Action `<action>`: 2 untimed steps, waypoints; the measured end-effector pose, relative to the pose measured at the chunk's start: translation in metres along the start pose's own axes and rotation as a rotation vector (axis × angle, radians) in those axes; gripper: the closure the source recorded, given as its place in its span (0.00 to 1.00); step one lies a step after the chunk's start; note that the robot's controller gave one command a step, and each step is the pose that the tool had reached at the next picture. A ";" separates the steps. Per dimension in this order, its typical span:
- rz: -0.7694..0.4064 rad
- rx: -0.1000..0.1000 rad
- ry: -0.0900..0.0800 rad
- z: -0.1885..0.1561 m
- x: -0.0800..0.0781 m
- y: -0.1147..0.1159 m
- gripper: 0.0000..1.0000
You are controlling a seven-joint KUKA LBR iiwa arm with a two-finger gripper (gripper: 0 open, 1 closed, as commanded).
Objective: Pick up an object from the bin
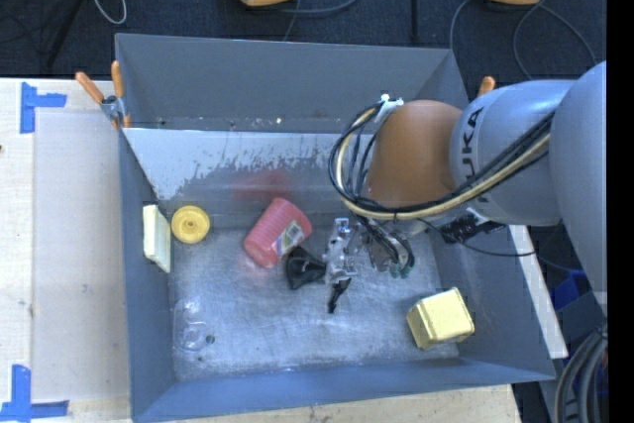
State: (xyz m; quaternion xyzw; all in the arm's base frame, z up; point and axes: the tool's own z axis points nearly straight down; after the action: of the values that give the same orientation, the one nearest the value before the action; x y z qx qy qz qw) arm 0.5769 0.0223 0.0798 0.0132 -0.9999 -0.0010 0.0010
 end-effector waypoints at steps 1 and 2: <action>0.000 0.000 0.000 0.000 0.000 0.000 1.00; 0.000 0.000 0.000 -0.003 0.001 0.000 1.00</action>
Offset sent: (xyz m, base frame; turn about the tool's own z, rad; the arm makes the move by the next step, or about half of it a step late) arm 0.0000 0.0001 0.0313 0.0000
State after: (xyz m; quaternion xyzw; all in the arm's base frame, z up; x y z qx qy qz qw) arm 0.5763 0.0222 0.0825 0.0131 -0.9999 -0.0009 0.0010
